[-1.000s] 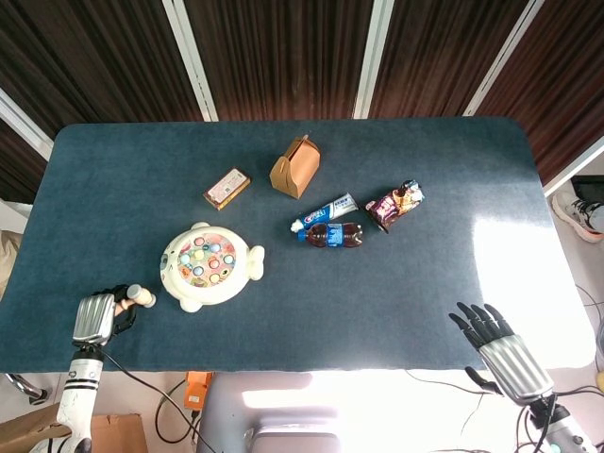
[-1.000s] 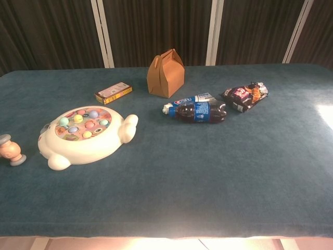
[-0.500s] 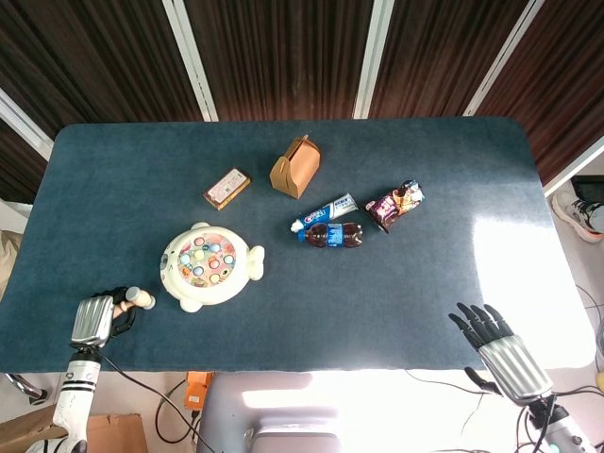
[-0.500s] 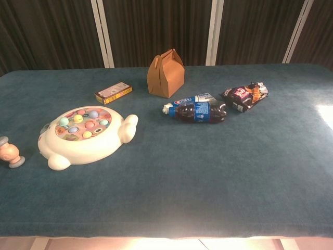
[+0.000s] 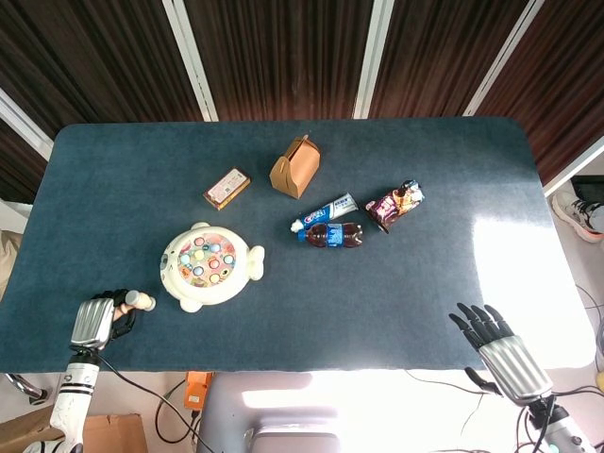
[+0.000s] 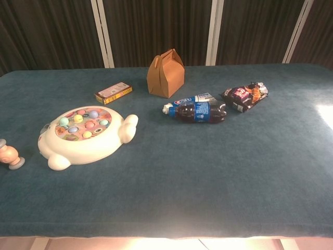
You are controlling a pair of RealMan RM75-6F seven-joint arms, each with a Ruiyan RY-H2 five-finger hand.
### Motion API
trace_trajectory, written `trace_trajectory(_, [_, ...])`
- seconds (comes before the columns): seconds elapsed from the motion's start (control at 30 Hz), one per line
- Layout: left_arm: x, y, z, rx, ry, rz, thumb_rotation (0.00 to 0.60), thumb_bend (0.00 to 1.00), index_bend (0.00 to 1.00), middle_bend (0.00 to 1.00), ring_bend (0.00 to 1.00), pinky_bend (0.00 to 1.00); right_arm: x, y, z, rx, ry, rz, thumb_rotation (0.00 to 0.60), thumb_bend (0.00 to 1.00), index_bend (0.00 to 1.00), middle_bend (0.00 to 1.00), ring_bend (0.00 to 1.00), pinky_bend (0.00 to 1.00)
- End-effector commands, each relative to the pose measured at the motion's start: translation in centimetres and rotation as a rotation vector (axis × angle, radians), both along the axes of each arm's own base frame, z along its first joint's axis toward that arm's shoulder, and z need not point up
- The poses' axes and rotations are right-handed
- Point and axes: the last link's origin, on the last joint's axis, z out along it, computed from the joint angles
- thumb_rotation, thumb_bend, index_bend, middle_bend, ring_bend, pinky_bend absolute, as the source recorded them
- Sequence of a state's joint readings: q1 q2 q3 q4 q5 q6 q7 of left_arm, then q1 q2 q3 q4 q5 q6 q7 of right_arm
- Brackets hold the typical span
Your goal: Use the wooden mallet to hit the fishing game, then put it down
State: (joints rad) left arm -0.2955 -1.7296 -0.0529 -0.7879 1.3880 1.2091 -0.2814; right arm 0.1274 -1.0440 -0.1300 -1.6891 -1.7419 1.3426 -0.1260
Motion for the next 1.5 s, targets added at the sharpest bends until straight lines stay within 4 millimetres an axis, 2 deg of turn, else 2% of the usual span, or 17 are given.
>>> trace_trajectory(0.03, [-0.01, -0.03, 0.01, -0.002, 0.001, -0.003, 0.6, 0.35, 0.61, 0.53, 0.41, 0.46, 0.0, 0.01, 0.02, -0.001, 0.0, 0.0, 0.6, 0.24, 0.0, 0.0, 0.0, 0.0])
trace_trajectory(0.93, [-0.15, 0.17, 0.3, -0.017, -0.02, -0.007, 0.6, 0.15, 0.57, 0.49, 0.38, 0.45, -0.03, 0.05, 0.01, -0.002, 0.0, 0.002, 0.6, 0.24, 0.0, 0.0, 0.0, 0.0])
trace_trajectory(1.33, [-0.07, 0.14, 0.45, -0.027, -0.03, -0.007, 0.6, 0.12, 0.53, 0.47, 0.36, 0.43, -0.05, 0.1, 0.03, -0.002, 0.001, 0.002, 0.6, 0.24, 0.0, 0.0, 0.0, 0.0])
trace_trajectory(1.5, [0.44, 0.26, 0.51, -0.037, -0.094, 0.008, 0.6, 0.12, 0.53, 0.47, 0.36, 0.43, -0.08, 0.06, -0.01, -0.002, 0.004, 0.001, 0.6, 0.24, 0.0, 0.0, 0.0, 0.0])
